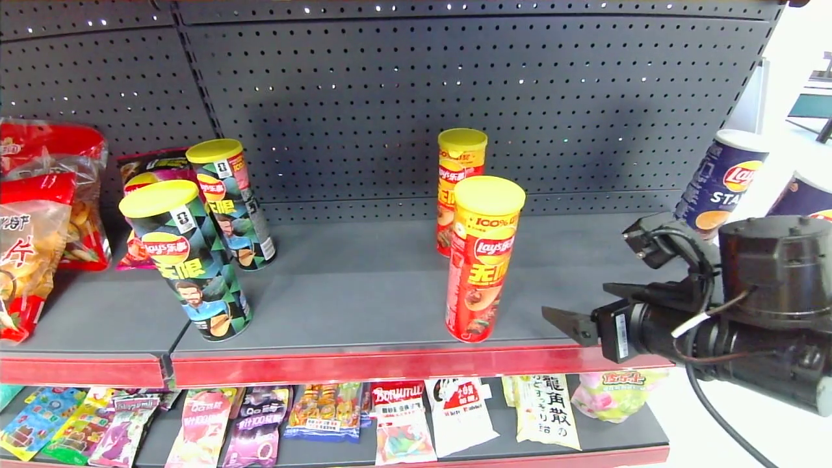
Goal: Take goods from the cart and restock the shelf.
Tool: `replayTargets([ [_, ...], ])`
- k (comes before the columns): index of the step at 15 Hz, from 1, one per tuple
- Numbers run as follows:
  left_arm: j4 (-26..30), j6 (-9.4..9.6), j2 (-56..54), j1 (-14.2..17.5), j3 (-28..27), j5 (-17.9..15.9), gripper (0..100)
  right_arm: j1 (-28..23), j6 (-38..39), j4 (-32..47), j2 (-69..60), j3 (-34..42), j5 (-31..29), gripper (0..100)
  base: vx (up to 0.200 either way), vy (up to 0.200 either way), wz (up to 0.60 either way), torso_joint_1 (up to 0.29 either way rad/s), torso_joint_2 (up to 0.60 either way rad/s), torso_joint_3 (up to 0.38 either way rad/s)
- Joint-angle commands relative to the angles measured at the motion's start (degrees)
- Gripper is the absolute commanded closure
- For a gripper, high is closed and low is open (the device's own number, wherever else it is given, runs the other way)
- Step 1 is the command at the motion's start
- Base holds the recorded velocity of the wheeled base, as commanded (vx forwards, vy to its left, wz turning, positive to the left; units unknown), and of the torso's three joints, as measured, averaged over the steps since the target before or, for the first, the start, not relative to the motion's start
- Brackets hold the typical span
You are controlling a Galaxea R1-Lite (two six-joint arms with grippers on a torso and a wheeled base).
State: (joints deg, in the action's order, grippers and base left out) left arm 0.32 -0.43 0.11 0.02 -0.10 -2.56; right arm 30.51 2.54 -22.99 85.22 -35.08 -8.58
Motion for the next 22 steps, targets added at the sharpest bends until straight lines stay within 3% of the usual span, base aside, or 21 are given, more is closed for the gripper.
replayTargets([
  [1,0.03,-0.01,-0.02,-0.02,0.01,0.01,0,0.16,0.10,-0.04,4.60,-1.13,-0.03,0,0.000,0.000,0.00,0.000,0.00,0.000],
  [5,0.03,-0.01,-0.02,-0.02,0.01,0.01,0,0.34,-0.51,-5.75,9.61,-2.62,-0.03,0,0.000,0.000,0.00,0.000,0.00,0.000],
  [14,0.03,-0.01,-0.02,0.06,0.01,0.01,0,0.42,-3.68,-8.39,15.76,-5.96,-0.03,0,0.000,0.000,0.00,0.000,0.00,0.000],
  [22,0.03,-0.01,-0.02,-0.02,0.01,0.01,0,4.20,-3.59,-8.39,16.20,-6.40,-0.21,0,0.000,0.000,0.00,0.000,0.00,0.000],
])
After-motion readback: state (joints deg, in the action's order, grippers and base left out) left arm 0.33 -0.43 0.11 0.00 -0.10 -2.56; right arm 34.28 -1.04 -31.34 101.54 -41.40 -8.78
